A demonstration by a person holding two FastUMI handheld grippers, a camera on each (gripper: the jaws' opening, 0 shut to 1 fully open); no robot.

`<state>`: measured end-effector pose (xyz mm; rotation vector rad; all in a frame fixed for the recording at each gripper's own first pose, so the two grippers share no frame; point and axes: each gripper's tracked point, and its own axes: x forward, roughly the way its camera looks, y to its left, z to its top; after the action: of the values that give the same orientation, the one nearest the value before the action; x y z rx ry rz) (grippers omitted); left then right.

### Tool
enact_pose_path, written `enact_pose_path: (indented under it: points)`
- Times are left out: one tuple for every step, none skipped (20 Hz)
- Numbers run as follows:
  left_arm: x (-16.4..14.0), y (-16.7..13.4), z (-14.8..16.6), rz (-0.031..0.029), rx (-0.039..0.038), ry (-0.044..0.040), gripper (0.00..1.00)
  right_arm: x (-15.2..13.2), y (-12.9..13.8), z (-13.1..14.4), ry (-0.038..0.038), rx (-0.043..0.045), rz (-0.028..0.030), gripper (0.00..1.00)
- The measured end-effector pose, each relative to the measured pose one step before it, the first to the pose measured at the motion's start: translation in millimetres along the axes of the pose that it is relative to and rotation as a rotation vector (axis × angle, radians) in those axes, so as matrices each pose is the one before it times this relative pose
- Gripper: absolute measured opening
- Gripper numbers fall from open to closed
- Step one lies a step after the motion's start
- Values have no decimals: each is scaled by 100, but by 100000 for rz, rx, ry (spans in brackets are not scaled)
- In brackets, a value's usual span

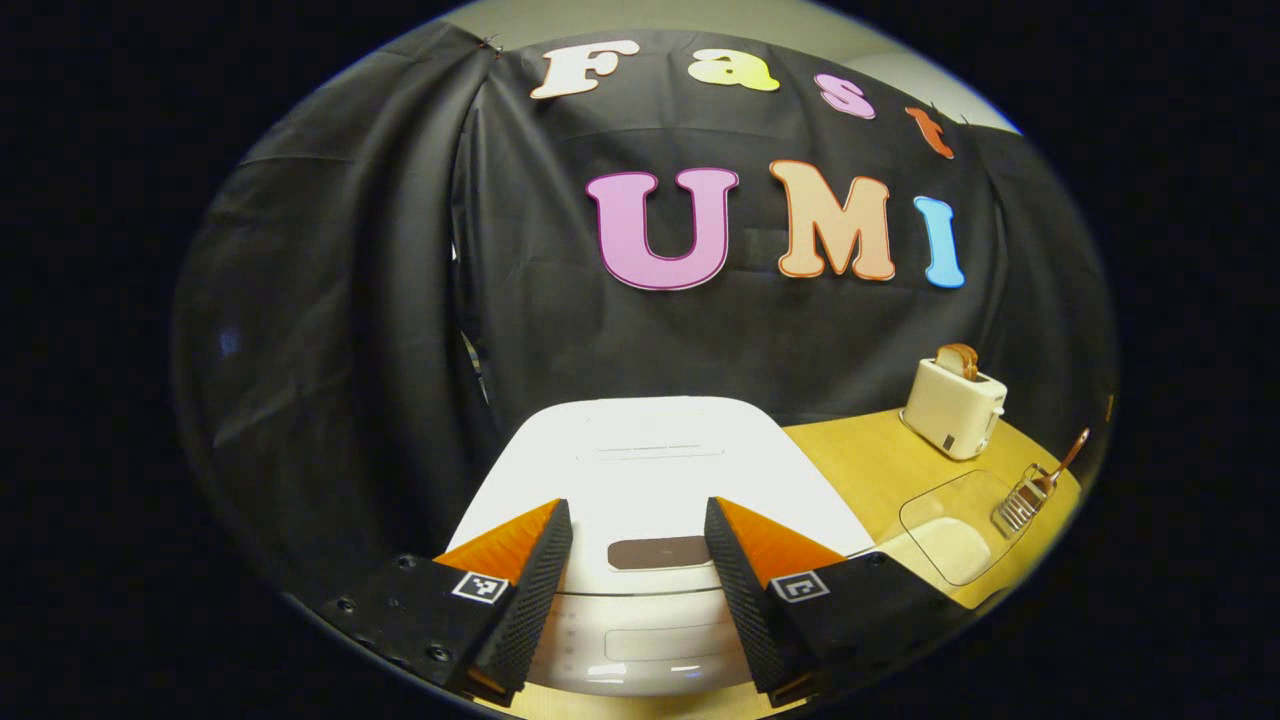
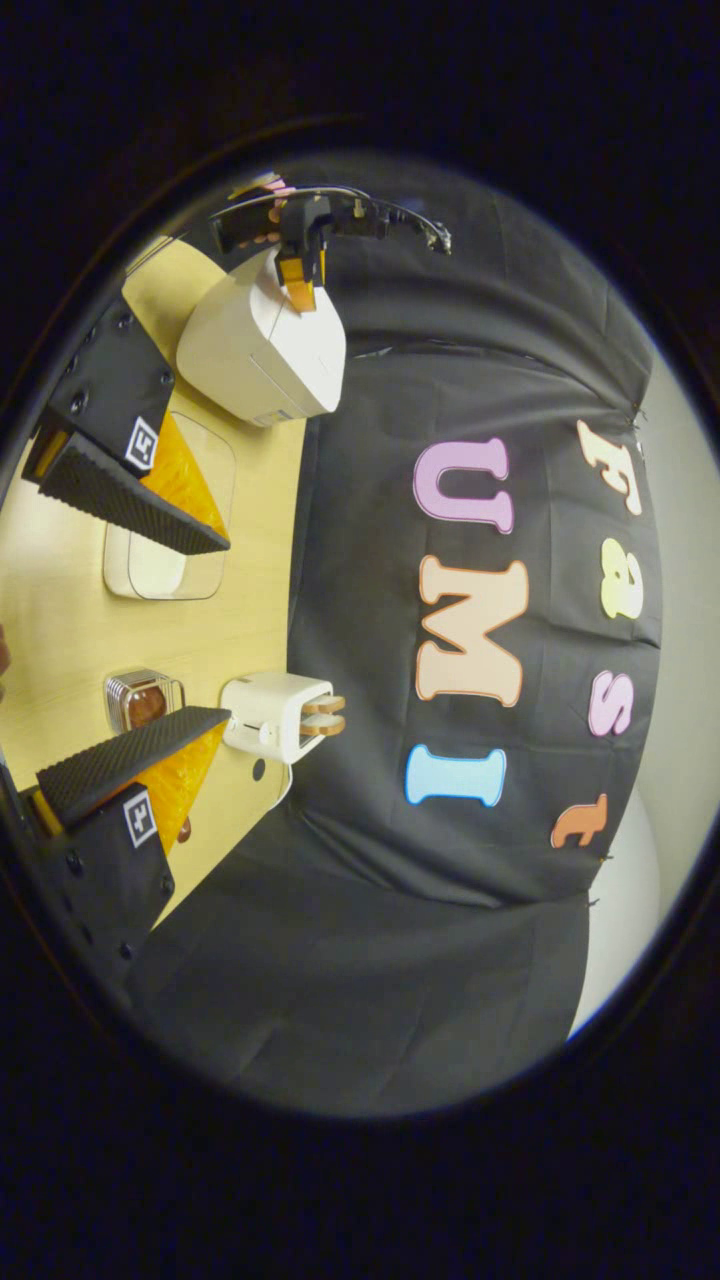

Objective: Close the left gripper, press the button to open the rice cooker; take a wooden spoon from the chopstick holder with the right hand, scoop a spoonful of rice and pour it into the rice cooker, then put the wooden spoon back into the chopstick holder.

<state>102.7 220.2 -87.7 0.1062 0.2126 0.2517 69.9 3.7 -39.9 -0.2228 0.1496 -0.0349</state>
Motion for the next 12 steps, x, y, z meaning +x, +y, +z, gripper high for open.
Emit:
enact_pose_path:
  points:
    - [-233,-51,454,1332,1752,-486,80,-162,-137,218,-509,500,150,93]
    - [-435,-194,1104,350,967,-2751,76,-206,-57,295,-670,393,210,93]
    - [-421,-659,1315,-950,1,-3122,77,-18,-33,164,-452,171,372,99]
    - [-329,-975,1292,-1419,-194,-1982,74,-260,-14,235,-487,-174,439,93]
    - [-373,-1040,1217,-1674,-249,-1599,74,-294,-129,309,-927,-456,320,93]
    - [-470,-1019,863,-1803,-980,-1469,74,-291,-75,365,-968,-564,285,93]
    - [-610,-1479,924,-2422,-2831,-853,75,-281,-255,455,-1185,-475,137,93]
    - [-537,-1242,15,-2181,-2077,1021,74,-399,-224,358,-1032,-101,238,93]
    - [-669,-1212,-308,-1902,-1654,1108,76,-301,-107,87,-152,79,105,93]
    - [-737,-1114,-310,-1409,-1082,1249,74,-287,-174,10,-241,168,-157,93]
    - [-713,-931,-296,-1171,-464,971,75,-470,-162,155,-467,368,-22,93]
    - [-835,-925,-350,-672,602,1090,75,-429,-131,-7,-233,614,119,93]
